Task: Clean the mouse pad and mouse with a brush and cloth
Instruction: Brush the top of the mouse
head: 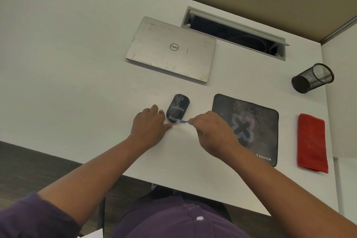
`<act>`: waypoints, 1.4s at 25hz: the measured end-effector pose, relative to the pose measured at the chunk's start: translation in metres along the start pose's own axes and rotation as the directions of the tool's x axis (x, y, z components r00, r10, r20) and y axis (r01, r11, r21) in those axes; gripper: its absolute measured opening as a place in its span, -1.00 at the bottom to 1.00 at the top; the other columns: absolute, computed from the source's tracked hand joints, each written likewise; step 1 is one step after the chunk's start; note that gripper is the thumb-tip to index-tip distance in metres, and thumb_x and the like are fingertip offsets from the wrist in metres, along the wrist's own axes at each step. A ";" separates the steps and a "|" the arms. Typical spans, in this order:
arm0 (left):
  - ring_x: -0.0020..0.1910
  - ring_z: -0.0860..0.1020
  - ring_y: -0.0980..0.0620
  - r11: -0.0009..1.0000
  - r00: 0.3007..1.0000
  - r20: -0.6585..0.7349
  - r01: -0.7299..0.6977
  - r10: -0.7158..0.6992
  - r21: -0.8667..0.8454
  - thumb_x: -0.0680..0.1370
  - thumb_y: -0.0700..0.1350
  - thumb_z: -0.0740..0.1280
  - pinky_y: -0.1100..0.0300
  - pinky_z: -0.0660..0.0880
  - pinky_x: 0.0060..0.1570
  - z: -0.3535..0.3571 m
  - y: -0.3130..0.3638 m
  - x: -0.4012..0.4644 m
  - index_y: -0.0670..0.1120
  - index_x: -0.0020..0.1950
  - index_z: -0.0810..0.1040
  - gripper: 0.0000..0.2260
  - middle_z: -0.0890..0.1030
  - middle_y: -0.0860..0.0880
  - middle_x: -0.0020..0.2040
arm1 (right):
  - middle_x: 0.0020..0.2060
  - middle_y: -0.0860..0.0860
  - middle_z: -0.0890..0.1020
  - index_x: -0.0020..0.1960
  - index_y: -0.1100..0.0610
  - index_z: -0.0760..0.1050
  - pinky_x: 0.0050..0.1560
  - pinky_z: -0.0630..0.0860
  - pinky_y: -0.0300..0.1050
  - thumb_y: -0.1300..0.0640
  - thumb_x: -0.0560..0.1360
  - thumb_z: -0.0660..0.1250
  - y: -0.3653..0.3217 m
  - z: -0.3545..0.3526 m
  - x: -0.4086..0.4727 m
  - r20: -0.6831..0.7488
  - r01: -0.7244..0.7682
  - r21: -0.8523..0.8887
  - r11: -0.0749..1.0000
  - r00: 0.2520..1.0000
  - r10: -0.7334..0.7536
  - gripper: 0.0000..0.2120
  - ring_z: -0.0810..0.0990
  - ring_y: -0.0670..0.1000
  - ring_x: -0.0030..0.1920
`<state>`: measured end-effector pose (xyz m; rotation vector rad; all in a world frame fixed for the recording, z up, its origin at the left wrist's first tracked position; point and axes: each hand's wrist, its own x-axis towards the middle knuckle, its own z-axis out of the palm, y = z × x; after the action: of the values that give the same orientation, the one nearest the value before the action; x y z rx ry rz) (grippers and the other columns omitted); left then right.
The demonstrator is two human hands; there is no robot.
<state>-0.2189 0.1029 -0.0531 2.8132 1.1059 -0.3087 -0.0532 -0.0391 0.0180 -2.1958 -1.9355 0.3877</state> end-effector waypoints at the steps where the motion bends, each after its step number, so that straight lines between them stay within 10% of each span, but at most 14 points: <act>1: -0.03 0.52 -0.08 1.000 1.000 -0.002 0.005 -0.005 -0.002 0.58 0.32 0.15 0.12 0.26 -0.25 0.000 0.001 0.000 -0.06 0.18 0.53 -0.52 0.48 -0.03 0.08 | -0.09 0.05 0.69 0.15 0.19 0.63 -0.16 0.54 0.03 0.43 0.46 0.29 -0.003 0.001 0.001 0.016 0.055 0.000 0.998 0.998 -0.055 -0.67 0.54 0.15 -0.13; 6: 0.09 0.52 -0.11 1.000 1.000 -0.008 0.004 -0.004 -0.017 0.59 0.29 0.17 0.08 0.34 -0.19 0.006 0.000 -0.004 -0.08 0.31 0.46 -0.49 0.46 -0.08 0.26 | -0.19 0.03 0.62 0.11 0.16 0.62 -0.17 0.50 0.05 0.40 0.49 0.24 0.003 0.006 -0.001 0.016 -0.107 -0.076 0.991 0.994 0.108 -0.70 0.36 0.07 -0.20; 12: 0.20 0.49 -0.13 0.999 1.000 -0.025 0.001 -0.002 -0.042 0.60 0.27 0.18 0.04 0.44 -0.06 0.010 -0.001 -0.008 -0.02 0.43 0.37 -0.48 0.37 -0.13 0.43 | -0.11 0.03 0.68 0.14 0.18 0.62 -0.16 0.53 0.05 0.43 0.47 0.25 -0.009 0.010 0.003 0.043 0.050 -0.045 0.998 0.998 -0.048 -0.67 0.50 0.14 -0.13; 22: 0.13 0.51 -0.21 0.998 0.996 -0.060 -0.067 0.068 0.017 0.60 0.24 0.22 0.03 0.47 -0.12 0.020 -0.004 -0.007 0.04 0.46 0.39 -0.51 0.41 -0.24 0.40 | -0.33 0.07 0.59 -0.10 0.20 0.61 -0.28 0.37 -0.03 0.41 0.48 0.25 0.022 -0.009 -0.001 -0.059 -0.227 -0.092 0.970 0.973 0.222 -0.80 0.47 0.17 -0.25; 26: 0.11 0.52 -0.22 0.994 0.994 -0.053 -0.096 0.099 0.048 0.60 0.24 0.23 0.02 0.49 -0.10 0.019 -0.005 -0.006 0.06 0.49 0.38 -0.50 0.41 -0.27 0.40 | -0.19 0.04 0.58 0.13 0.10 0.60 -0.32 0.27 -0.09 0.37 0.53 0.16 0.039 -0.008 0.017 -0.019 -0.337 -0.139 0.931 0.941 0.338 -0.65 0.43 0.09 -0.13; 35: 0.14 0.50 -0.13 0.998 1.000 -0.001 -0.026 0.026 -0.052 0.56 0.30 0.24 0.05 0.45 -0.07 0.008 -0.004 -0.004 0.03 0.41 0.36 -0.48 0.41 -0.11 0.35 | -0.25 0.02 0.51 0.15 0.10 0.58 -0.33 0.28 -0.18 0.49 0.41 0.13 0.042 -0.013 0.051 0.065 -0.276 -0.136 0.951 0.956 0.287 -0.51 0.53 0.18 -0.07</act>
<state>-0.2256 0.1016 -0.0596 2.7798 1.0604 -0.2726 -0.0041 0.0069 0.0139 -2.5886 -1.7292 0.4162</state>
